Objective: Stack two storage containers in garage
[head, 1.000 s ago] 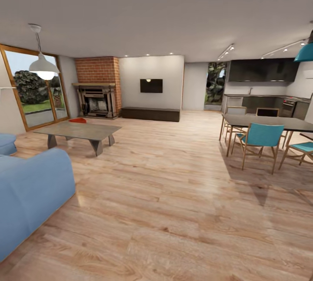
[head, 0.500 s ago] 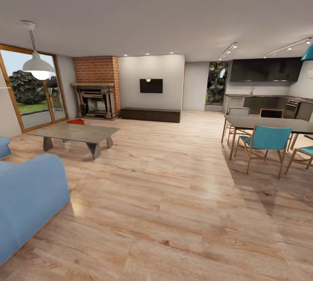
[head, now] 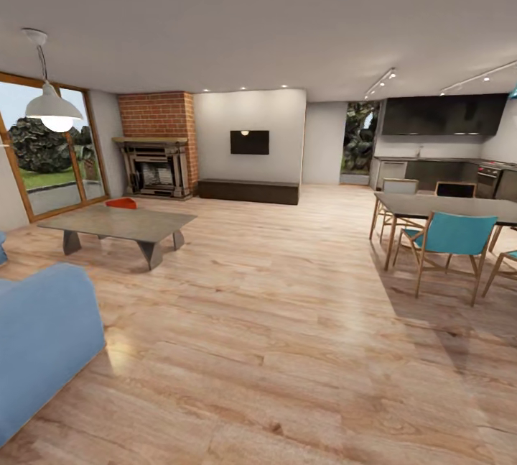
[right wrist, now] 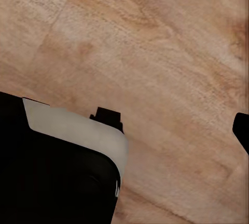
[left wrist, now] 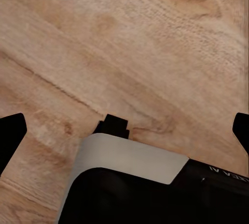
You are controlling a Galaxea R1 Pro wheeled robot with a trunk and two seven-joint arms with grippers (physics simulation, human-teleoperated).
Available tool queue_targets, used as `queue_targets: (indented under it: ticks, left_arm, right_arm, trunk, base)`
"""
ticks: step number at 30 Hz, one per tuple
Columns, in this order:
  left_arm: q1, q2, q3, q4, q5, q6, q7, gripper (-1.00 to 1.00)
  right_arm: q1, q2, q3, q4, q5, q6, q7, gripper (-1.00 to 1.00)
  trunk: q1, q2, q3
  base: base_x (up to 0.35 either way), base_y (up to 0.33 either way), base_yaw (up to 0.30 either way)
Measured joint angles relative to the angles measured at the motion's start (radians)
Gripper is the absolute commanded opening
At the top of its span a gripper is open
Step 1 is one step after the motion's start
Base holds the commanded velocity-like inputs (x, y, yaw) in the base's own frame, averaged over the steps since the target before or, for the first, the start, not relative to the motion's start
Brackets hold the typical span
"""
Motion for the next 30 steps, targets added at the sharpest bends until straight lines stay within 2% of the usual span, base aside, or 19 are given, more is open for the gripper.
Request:
queue_targets:
  ticks: [30]
  left_arm:
    - [0.000, -0.001, -0.001, 0.001, 0.000, -0.001, 0.000, 1.00]
  right_arm:
    - [0.000, 0.010, -0.005, 0.000, -0.002, -0.002, 0.000, 1.00]
  trunk:
    - [0.000, 0.000, 0.000]
  base:
    - [0.324, 0.000, 0.000]
